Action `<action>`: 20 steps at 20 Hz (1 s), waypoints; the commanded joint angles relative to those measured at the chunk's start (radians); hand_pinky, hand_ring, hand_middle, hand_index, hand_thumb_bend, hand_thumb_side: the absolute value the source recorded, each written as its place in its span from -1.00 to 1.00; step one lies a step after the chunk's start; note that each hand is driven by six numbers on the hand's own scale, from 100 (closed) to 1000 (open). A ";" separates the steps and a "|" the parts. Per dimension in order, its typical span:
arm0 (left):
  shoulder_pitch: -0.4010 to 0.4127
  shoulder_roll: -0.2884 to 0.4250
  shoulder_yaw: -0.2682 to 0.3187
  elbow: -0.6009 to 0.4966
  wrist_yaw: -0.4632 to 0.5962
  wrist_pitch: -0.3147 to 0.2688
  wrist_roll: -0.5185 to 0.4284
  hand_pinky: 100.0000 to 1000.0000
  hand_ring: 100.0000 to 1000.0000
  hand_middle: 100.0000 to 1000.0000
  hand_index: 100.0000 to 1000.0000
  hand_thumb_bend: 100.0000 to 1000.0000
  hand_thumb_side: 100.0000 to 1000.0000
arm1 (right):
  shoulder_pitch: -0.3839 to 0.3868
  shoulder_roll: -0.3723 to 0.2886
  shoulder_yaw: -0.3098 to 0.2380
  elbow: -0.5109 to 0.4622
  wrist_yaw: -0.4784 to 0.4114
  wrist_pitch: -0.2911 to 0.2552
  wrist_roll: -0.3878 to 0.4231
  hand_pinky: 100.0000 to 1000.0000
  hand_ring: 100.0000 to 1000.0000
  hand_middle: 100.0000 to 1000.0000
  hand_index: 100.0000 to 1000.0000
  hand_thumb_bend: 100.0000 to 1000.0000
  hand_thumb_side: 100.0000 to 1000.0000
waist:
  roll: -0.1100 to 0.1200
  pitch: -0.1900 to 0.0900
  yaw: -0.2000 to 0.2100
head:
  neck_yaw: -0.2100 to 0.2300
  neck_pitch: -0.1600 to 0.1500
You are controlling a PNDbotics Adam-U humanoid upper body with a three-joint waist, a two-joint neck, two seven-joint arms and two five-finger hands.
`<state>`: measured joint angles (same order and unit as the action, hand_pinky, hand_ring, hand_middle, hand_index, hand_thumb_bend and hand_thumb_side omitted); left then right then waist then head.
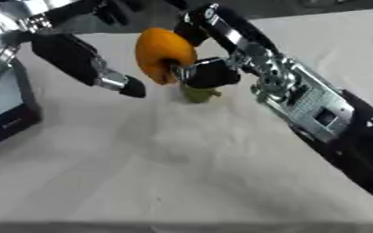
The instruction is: Pick up the objects with one hand, pass them to the other hand, and then place them into the box on the other side of the table.
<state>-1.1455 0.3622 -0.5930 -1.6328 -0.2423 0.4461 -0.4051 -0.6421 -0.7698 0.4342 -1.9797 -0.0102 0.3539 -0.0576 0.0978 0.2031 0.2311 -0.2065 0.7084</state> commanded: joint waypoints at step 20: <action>-0.012 -0.045 -0.019 0.104 -0.062 -0.030 0.039 0.61 0.50 0.52 0.48 -0.04 -0.47 | -0.023 0.007 0.017 -0.020 0.044 -0.088 0.032 0.30 0.14 -0.19 -0.05 -0.75 -1.00 | 0.009 -0.002 -0.004 | 0.014 -0.004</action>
<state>-1.1432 0.3101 -0.6201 -1.5245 -0.2995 0.4184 -0.3732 -0.6505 -0.7528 0.4584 -1.9797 0.0269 0.2729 -0.0258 0.0978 0.2034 0.2274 -0.1961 0.7020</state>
